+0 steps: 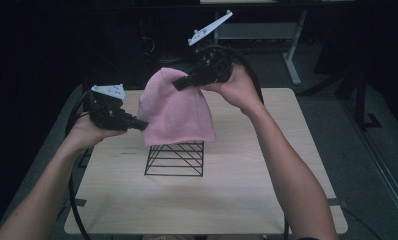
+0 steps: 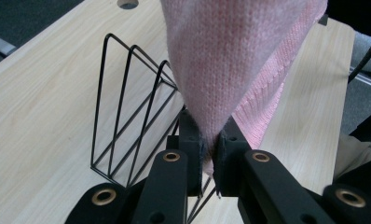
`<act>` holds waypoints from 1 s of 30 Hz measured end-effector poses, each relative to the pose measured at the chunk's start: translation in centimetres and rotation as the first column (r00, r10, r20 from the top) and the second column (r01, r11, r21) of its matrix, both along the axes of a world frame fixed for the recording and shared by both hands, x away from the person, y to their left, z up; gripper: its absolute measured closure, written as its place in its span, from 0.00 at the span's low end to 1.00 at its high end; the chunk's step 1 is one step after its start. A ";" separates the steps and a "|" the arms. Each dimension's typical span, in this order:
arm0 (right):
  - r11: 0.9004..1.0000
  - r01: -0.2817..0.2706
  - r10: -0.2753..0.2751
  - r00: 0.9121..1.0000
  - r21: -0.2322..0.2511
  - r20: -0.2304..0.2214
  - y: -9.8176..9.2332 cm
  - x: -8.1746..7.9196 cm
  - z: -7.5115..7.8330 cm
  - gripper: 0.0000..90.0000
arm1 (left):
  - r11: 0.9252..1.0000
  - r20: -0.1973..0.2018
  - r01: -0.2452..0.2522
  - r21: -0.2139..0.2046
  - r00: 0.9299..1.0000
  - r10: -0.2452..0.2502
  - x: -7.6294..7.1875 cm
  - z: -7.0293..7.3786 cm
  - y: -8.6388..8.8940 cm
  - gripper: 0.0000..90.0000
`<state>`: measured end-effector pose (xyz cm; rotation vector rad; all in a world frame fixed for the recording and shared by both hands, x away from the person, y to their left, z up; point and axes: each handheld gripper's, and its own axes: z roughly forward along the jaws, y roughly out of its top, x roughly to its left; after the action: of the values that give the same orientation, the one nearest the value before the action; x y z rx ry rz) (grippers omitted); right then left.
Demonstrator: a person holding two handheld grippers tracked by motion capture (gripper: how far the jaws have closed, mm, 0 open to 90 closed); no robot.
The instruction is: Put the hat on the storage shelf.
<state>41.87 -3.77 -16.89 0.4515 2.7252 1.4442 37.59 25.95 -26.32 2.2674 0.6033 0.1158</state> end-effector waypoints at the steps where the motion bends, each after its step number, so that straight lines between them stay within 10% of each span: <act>1: 1.000 0.001 -0.001 1.000 0.002 0.001 -0.1 0.0 -0.2 0.85 | 1.000 0.003 0.003 0.009 1.000 -0.003 0.0 0.0 0.0 0.93; 30: 0.999 -0.016 0.017 1.000 0.033 -0.024 -0.6 -0.2 -2.4 0.85 | 0.998 0.016 -0.017 0.055 1.000 0.016 -0.1 -1.1 0.1 0.93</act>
<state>41.70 -4.36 -19.25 0.4513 2.7340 1.4999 37.47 26.05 -27.45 2.3132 0.6180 0.1596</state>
